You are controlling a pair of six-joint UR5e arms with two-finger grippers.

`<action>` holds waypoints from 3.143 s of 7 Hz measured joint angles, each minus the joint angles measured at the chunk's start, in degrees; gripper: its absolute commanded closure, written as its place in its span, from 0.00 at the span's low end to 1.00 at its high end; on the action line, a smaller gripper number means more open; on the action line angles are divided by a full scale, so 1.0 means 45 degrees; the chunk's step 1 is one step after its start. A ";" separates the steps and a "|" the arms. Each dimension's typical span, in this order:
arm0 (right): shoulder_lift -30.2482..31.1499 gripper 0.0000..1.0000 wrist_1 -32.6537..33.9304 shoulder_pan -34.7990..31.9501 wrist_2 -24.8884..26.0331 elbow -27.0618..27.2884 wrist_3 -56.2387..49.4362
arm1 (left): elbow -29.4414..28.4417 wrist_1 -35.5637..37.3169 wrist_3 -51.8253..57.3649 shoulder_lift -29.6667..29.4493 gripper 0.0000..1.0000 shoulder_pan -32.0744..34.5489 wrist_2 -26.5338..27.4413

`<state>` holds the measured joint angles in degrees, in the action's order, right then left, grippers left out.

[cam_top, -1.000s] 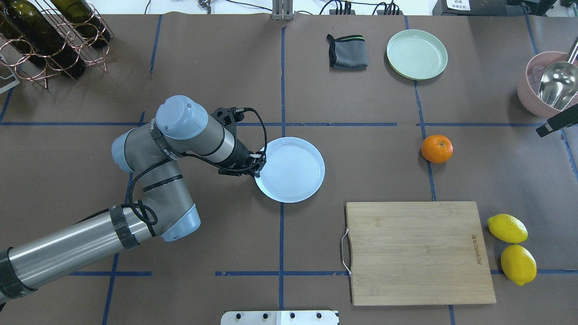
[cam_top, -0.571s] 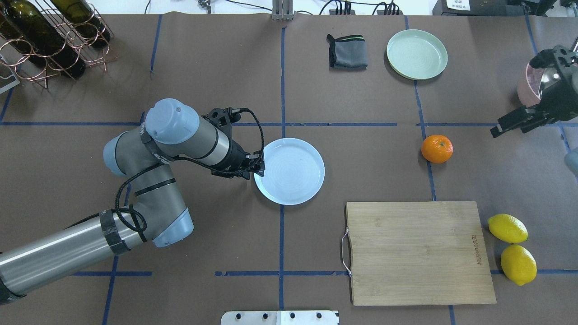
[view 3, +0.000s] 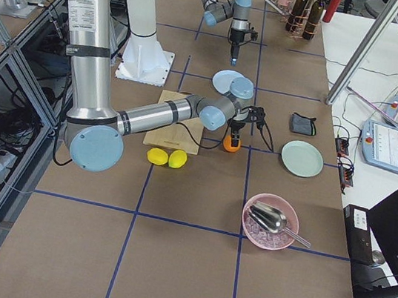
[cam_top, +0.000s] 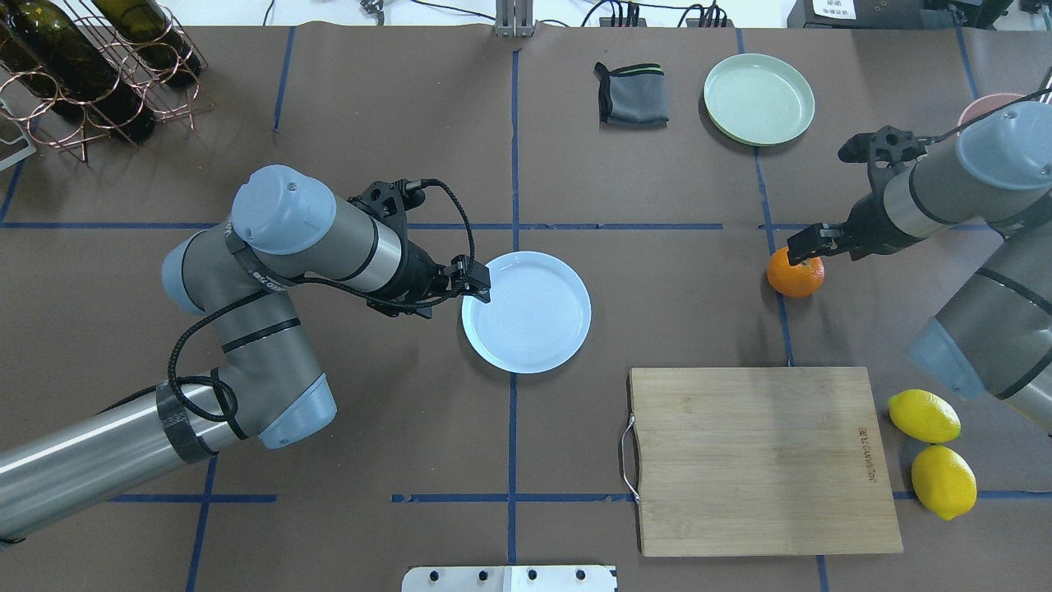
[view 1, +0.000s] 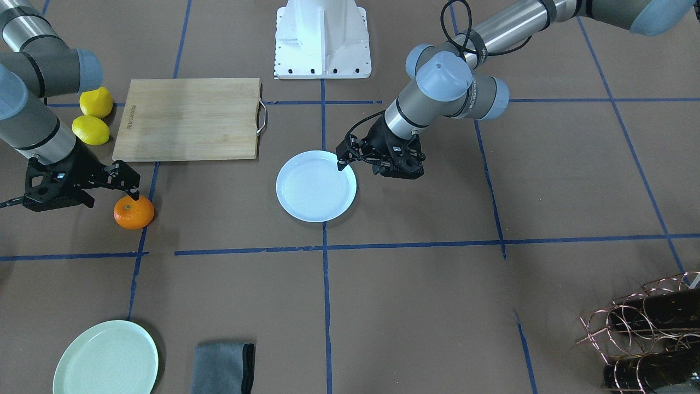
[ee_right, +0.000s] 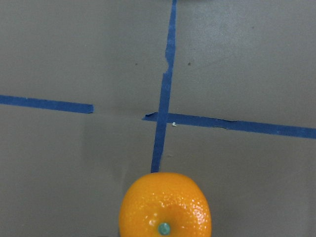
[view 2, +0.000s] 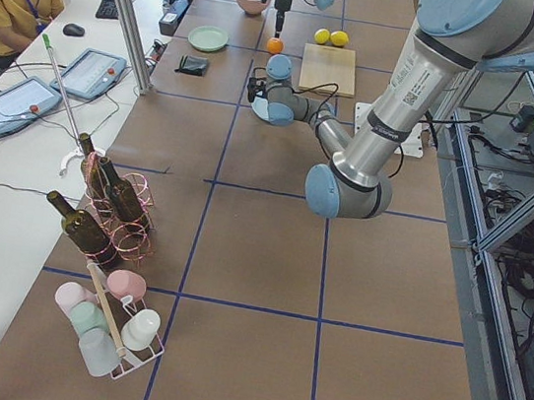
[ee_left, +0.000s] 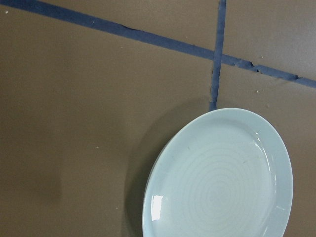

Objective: Pick orange to plate
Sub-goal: 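Lower the right gripper onto the orange and close it while the left holds the plate, then lift the orange with the right gripper and carry it over the plate, then lower the orange onto the white plate and open the right gripper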

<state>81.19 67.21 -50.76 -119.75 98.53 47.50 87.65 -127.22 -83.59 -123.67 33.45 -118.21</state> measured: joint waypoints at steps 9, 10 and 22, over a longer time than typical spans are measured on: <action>-0.0551 0.00 -0.0626 0.0472 0.0274 -0.1337 0.0099 | 0.0203 -0.0007 -0.0364 0.0118 0.04 -0.0030 0.0176; -0.0550 0.02 -0.1027 0.0517 0.0268 -0.1566 0.0128 | 0.0206 -0.0002 -0.0368 0.0118 0.04 -0.0031 0.0176; -0.6155 1.00 -0.1128 0.4842 0.3585 -0.2324 0.7848 | 0.3884 -0.0011 -0.0227 0.2202 0.01 0.1438 -0.0421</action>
<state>53.49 62.13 -28.96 -103.62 88.08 82.81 105.13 -127.26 -84.61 -113.76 39.92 -120.11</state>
